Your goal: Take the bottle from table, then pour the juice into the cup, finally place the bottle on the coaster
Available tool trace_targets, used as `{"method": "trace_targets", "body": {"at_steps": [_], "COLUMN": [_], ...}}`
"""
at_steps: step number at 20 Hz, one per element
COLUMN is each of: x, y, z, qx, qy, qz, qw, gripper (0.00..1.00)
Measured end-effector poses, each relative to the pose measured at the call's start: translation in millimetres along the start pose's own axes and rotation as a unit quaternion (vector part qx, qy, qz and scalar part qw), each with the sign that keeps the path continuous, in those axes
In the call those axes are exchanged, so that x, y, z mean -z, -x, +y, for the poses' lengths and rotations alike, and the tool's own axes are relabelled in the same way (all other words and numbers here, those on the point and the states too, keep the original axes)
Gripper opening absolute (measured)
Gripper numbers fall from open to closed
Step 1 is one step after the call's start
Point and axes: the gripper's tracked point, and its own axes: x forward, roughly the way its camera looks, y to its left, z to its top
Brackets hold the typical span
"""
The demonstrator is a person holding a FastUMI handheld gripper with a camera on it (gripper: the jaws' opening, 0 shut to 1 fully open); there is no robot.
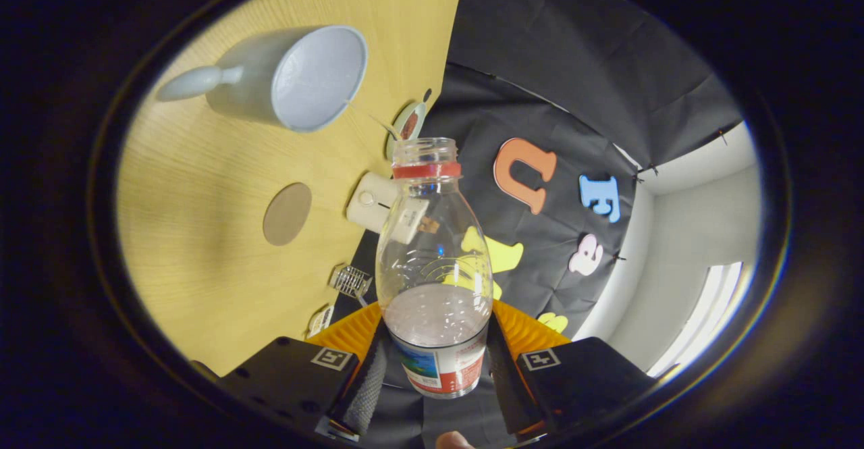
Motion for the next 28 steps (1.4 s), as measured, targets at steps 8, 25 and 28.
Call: {"method": "trace_targets", "body": {"at_steps": [8,25,28], "x": [-1,-1,4], "y": [2,10,13], "z": [-1,1,2], "qx": [0.000,-0.011,-0.021], "qy": [0.003,-0.072,-0.121], "qz": [0.000,-0.002,0.000], "qw": [1.000,0.997,0.992], "gripper": [0.76,0.76,0.76]}}
